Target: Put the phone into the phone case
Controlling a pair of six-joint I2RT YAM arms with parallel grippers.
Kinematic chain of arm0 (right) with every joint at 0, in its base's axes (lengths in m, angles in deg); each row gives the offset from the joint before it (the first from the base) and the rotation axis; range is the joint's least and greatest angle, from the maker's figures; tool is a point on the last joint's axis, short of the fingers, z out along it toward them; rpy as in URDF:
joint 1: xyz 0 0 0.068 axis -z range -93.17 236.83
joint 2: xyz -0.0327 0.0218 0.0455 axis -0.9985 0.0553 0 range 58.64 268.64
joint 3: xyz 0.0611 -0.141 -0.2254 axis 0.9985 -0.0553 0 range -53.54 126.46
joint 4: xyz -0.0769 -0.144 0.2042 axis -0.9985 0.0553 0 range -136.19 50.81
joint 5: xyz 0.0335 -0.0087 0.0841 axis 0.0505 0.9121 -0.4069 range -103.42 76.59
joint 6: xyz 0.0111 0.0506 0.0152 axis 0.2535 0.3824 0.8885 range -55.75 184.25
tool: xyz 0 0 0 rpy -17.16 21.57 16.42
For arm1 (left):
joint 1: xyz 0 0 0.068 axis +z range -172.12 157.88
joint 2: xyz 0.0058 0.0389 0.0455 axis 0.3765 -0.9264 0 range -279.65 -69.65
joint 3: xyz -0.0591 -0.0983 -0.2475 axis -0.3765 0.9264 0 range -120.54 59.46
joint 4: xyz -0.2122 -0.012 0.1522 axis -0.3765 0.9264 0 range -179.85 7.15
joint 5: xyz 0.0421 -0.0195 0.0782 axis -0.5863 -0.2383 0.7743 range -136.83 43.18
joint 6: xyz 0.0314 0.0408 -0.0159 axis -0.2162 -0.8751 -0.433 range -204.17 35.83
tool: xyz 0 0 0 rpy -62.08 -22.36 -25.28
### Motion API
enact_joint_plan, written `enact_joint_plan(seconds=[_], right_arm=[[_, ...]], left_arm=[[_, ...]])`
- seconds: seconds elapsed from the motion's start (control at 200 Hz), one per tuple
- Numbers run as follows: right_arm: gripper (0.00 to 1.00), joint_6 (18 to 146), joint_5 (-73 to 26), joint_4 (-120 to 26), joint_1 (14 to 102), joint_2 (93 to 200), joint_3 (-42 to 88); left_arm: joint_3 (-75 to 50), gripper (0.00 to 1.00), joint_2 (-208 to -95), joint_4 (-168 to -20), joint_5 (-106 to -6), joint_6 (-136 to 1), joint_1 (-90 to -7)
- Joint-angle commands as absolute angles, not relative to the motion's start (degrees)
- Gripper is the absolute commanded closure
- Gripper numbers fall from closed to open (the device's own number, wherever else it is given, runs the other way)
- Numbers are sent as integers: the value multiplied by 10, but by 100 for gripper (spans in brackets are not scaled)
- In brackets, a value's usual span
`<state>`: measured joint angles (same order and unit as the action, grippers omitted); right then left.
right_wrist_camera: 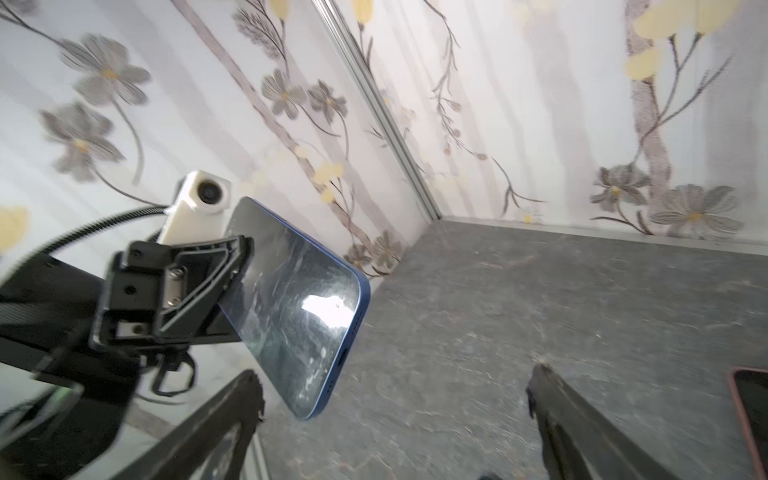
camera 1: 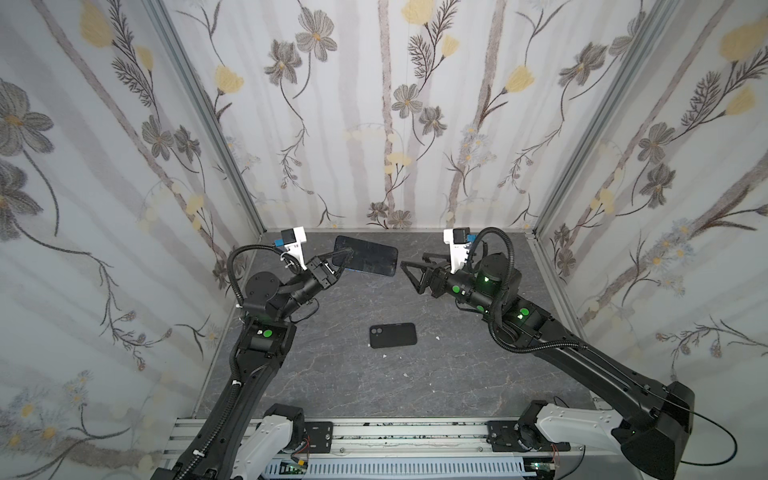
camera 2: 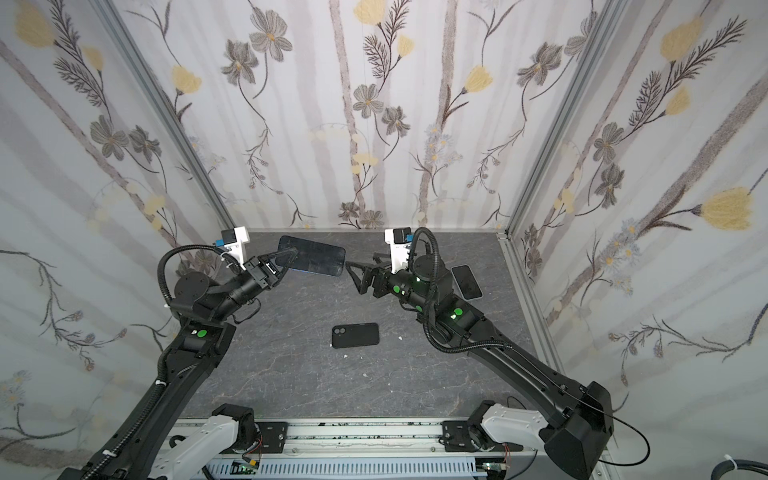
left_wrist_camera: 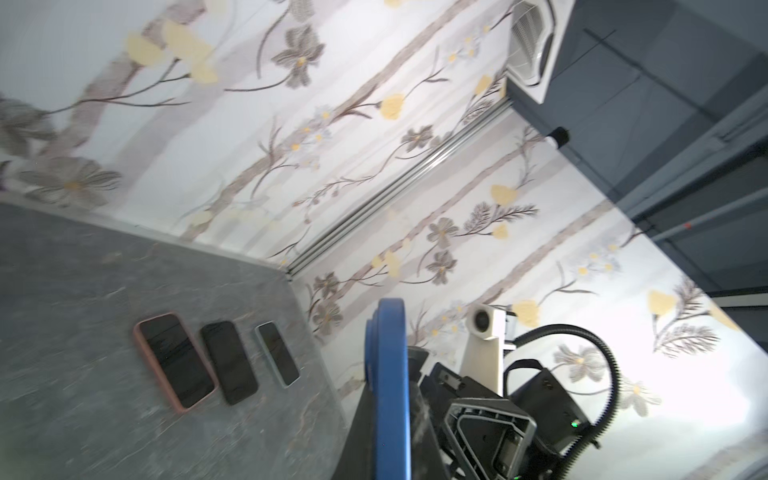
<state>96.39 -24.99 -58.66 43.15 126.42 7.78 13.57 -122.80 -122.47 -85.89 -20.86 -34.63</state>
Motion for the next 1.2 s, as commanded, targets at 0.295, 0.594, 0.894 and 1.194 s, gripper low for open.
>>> enact_joint_plan(seconds=[0.295,0.594,0.894,1.194], right_arm=[[44,1109,-435,-800,433,1264,100],[47,1093,-440,-756,433,1204,67],[88,1068,-418,-765,433,1167,24],[100,1074,-471,-791,432,1173,24]], left_arm=[[119,100,-1313,-1575,-862,-153,-484],[119,100,-1333,-1604,-852,-179,-490],[90,100,-1345,-1555,-875,-211,-490],[89,100,-1329,-1526,-863,-225,-490]])
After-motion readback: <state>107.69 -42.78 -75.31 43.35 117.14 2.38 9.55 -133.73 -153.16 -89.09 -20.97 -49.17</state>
